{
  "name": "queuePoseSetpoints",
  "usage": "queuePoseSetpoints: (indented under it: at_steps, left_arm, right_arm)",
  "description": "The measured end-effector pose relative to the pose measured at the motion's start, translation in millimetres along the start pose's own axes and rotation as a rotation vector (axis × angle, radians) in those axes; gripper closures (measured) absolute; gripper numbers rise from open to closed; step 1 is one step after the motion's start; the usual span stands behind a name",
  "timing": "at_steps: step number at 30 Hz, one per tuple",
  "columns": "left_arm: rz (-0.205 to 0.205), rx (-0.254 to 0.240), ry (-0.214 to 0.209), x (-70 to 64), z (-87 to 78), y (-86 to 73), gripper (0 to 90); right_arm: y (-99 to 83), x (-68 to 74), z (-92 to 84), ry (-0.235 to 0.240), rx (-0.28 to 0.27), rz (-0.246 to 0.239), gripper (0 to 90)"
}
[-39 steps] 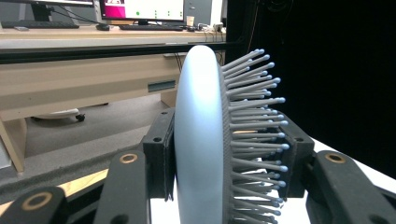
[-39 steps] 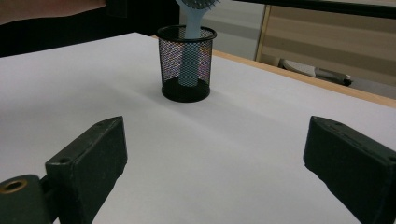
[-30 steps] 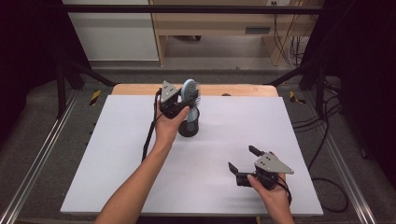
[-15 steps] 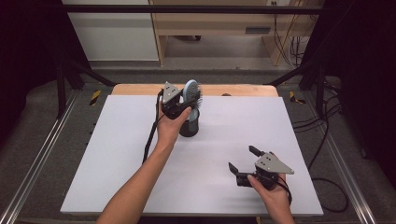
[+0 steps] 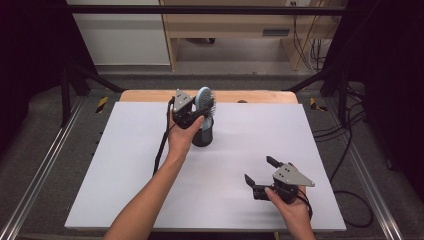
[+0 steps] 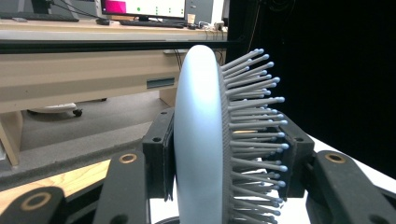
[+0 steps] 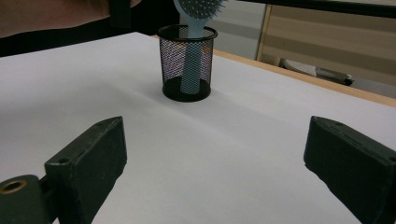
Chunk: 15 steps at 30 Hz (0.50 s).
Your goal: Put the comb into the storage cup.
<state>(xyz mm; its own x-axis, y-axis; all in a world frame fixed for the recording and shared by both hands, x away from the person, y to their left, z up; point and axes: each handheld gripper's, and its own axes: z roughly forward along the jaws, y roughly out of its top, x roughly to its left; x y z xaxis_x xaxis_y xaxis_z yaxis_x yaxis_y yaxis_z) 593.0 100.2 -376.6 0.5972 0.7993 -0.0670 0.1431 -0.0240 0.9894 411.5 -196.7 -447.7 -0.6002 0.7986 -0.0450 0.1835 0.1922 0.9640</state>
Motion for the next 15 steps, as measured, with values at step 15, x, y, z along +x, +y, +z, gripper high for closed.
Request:
queuePoseSetpoints:
  at_steps: [15]
  left_arm:
    - [-0.024, 0.0, 0.009, 10.4, -5.7, -0.9, 48.0]
  right_arm:
    - [-0.3, 0.8, 0.9, 0.003, 0.004, 0.0, 6.3]
